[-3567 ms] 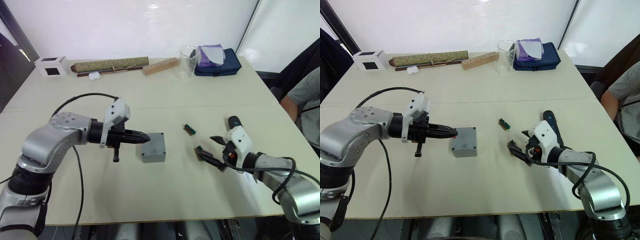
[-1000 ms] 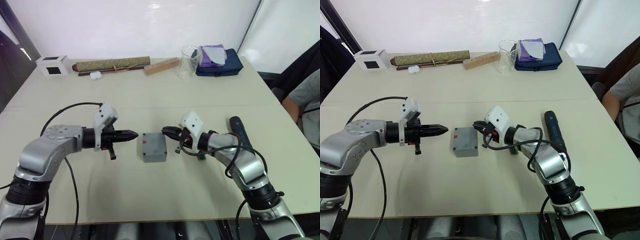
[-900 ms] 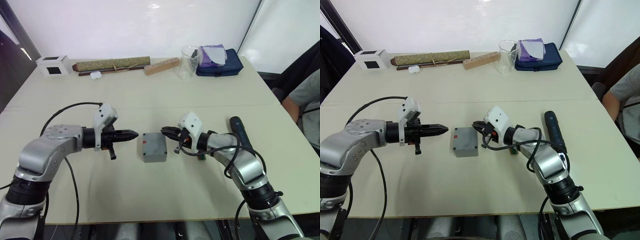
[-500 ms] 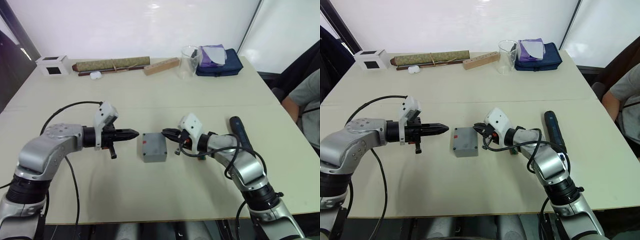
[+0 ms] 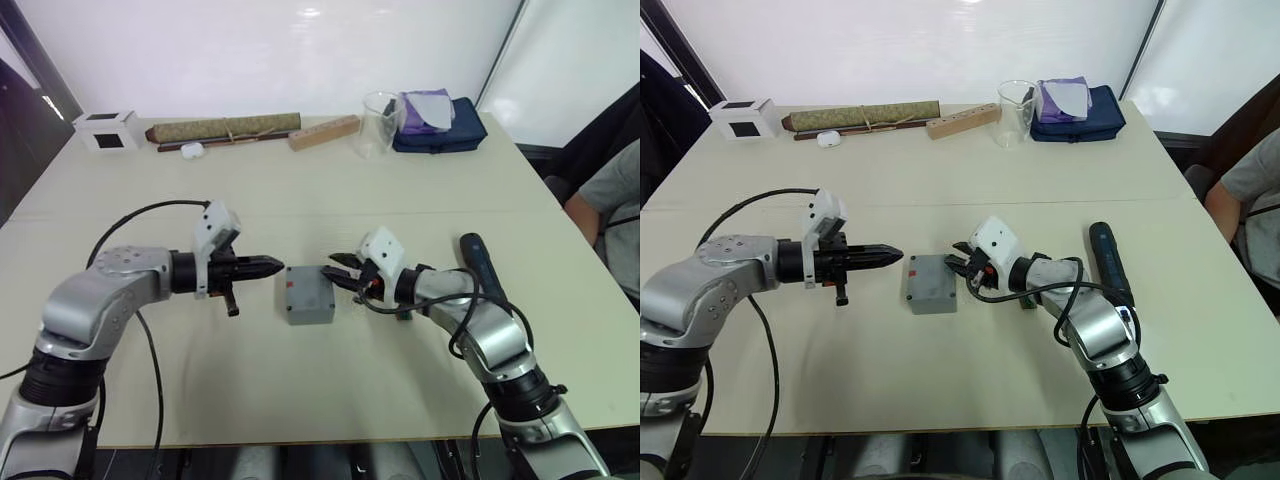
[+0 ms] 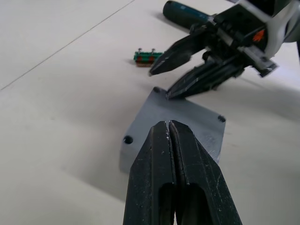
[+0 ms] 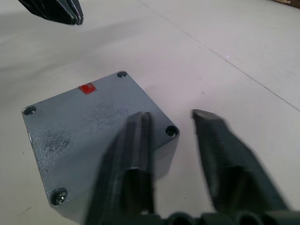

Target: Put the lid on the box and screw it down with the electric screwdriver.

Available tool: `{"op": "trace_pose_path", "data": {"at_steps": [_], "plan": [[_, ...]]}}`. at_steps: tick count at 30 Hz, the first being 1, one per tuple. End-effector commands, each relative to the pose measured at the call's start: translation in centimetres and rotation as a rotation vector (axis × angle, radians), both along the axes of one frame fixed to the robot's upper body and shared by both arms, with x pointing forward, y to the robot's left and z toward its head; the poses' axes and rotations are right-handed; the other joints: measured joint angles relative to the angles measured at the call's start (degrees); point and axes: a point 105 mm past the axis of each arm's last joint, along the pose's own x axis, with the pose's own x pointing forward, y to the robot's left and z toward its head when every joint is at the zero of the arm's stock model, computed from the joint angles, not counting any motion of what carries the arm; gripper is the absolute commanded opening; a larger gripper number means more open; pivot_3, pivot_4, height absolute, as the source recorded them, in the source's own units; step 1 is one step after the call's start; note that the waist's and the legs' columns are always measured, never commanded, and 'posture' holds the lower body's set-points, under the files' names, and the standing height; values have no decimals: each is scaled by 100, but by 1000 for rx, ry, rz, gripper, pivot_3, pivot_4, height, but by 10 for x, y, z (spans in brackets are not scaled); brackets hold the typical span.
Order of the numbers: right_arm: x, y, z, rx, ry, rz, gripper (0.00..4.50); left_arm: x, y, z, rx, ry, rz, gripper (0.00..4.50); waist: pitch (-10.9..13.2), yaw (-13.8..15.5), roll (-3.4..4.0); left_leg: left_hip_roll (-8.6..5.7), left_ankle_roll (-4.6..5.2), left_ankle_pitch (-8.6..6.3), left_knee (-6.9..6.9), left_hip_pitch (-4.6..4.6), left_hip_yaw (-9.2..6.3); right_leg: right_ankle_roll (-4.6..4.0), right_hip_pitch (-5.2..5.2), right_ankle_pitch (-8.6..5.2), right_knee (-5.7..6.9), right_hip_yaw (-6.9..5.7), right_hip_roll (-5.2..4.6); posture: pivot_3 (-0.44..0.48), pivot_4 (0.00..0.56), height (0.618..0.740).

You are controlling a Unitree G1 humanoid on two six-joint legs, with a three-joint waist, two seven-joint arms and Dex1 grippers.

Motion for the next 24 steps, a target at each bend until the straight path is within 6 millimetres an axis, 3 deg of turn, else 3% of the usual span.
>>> {"op": "trace_pose_path", "data": {"at_steps": [1,4,7,9,12,14,20,24], "plan": [[-2,-5,23,31,-61,-2,3355,-2,-5,16,-29,-51,-21,0,0,-1,0,0,0,0,0,0,0,0,0,0,0,0,0,0,150,740],[1,-15,37,70,-55,-43,4421,-2,-8,21,-50,-61,-25,0,0,0,1,0,0,0,0,0,0,0,0,0,0,0,0,0,150,740],[5,-49,65,129,2,-140,4487,-4,-13,29,-64,-76,-54,0,2,2,1,0,0,0,0,-1,-1,0,0,0,0,0,0,0,150,740],[6,-64,71,113,28,-190,4487,-7,-15,31,-58,-81,-73,0,3,21,3,-1,0,0,2,-3,-2,0,0,0,1,0,-2,0,150,740],[12,-139,82,-26,180,-428,4487,-22,-34,33,-16,-115,-199,0,4,28,4,-11,0,0,0,-4,-1,0,1,0,-2,-3,-13,0,150,740],[4,-172,81,-102,302,-530,4487,-28,-41,32,21,-140,-254,0,10,63,15,-18,0,0,1,-8,0,0,1,0,-5,-4,-21,0,150,740],[-20,-221,54,-198,670,-728,4487,-34,-48,28,59,-177,-308,0,7,-67,15,1,13,-8,-2,4,10,-2,4,-1,-15,12,4,0,150,740],[-21,-225,41,-181,807,-721,4487,-37,-52,24,67,-190,-324,0,10,-50,20,2,14,-8,-1,2,13,-2,-1,-1,-14,14,6,0,150,740]]}}
